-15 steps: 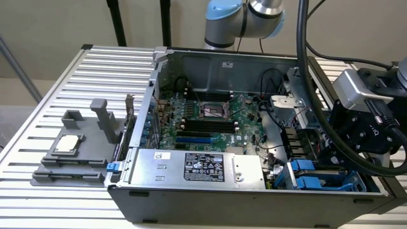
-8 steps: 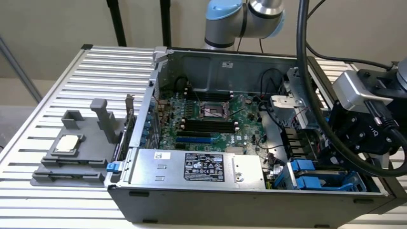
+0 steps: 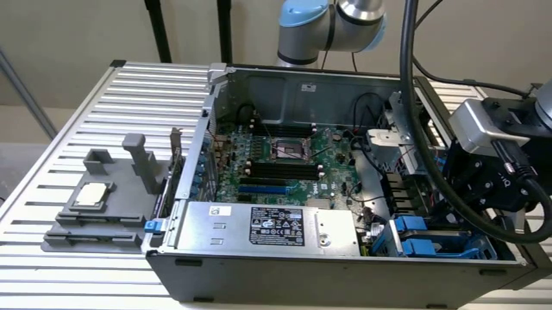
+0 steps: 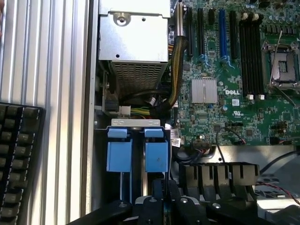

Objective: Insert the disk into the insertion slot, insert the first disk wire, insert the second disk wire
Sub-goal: 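Insert the second disk wire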

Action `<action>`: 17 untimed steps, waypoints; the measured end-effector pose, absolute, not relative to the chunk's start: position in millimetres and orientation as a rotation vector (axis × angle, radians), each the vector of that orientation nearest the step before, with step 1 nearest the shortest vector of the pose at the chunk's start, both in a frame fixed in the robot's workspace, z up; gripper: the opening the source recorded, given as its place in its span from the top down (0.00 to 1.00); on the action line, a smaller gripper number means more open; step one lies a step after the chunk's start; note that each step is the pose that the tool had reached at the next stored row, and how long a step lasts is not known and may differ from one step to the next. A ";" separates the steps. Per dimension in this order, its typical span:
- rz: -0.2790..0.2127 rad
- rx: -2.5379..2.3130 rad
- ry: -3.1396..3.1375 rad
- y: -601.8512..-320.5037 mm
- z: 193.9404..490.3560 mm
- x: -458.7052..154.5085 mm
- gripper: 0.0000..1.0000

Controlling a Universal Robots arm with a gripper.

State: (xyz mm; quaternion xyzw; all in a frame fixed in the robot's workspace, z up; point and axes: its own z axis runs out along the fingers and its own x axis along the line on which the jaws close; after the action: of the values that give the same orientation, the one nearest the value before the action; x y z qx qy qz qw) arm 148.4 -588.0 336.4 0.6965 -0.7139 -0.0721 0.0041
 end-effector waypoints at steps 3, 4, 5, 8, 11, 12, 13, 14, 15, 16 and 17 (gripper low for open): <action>-0.228 2.183 -2.238 -588.0 335.6 148.5 0.84; -0.229 2.184 -2.238 -588.0 335.4 148.5 0.82; -0.229 2.184 -2.238 -588.1 335.9 148.5 0.82; -0.229 2.183 -2.238 -588.1 343.7 148.4 0.76; -0.229 2.184 -2.237 -589.4 350.3 147.7 0.76; -0.229 2.184 -2.237 -589.8 351.0 145.8 0.76; -0.229 2.185 -2.236 -590.2 351.4 142.7 0.76; -0.228 2.186 -2.236 -590.5 351.8 139.4 0.76; -0.228 2.186 -2.235 -590.6 352.5 136.1 0.76; -0.228 2.187 -2.235 -590.6 353.5 132.8 0.76; -0.227 2.187 -2.234 -590.7 354.8 129.5 0.76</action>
State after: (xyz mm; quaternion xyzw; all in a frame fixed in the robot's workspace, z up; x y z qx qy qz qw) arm 129.5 -590.7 354.8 0.6977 -0.7127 -0.0725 0.0032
